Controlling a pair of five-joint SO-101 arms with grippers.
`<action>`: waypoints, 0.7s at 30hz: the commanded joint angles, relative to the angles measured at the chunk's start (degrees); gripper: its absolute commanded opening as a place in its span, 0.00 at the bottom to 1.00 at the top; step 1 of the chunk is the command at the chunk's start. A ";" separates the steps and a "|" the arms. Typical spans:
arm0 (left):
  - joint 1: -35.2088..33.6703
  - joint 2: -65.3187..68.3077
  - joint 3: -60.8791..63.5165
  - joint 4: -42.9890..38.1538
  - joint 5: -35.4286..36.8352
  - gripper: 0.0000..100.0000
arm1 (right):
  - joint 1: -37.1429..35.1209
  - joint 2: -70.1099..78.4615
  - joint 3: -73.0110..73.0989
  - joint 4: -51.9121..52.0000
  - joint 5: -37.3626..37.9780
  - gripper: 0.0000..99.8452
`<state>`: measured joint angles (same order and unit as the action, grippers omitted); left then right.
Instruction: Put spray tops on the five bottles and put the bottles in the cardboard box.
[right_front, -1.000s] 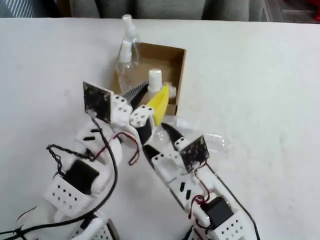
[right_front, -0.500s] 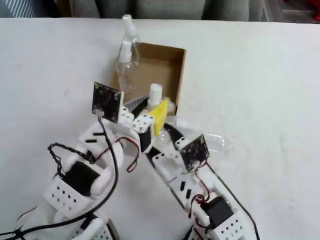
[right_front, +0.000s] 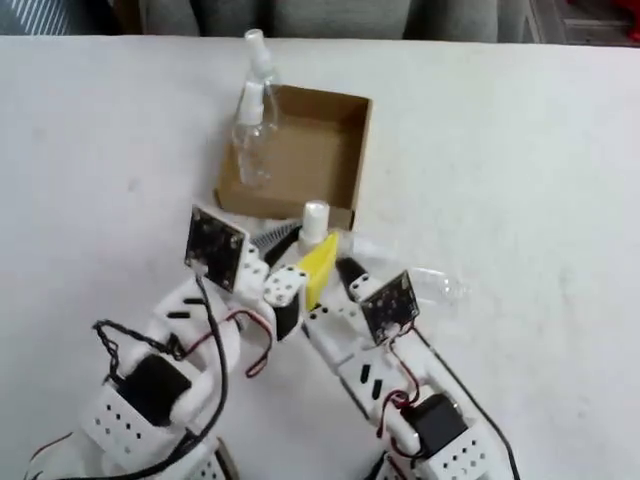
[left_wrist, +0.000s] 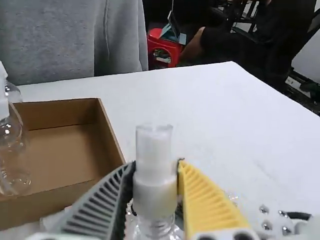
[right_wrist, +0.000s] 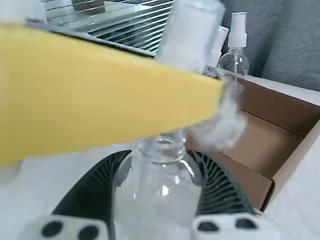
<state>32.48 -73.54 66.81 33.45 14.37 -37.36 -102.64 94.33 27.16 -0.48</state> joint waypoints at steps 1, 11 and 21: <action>0.75 -2.95 0.88 0.26 -0.97 0.04 | 0.84 -0.57 -0.70 -0.40 -0.44 0.02; 0.75 -3.12 4.22 0.26 -0.97 0.04 | 0.92 -0.66 -0.70 -0.48 -0.44 0.02; 5.93 -12.97 10.11 -0.18 -1.05 0.04 | 5.05 -0.57 -0.62 -3.03 -0.53 0.02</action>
<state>33.80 -80.04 73.32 32.92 13.58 -35.60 -102.55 94.42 27.16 -0.40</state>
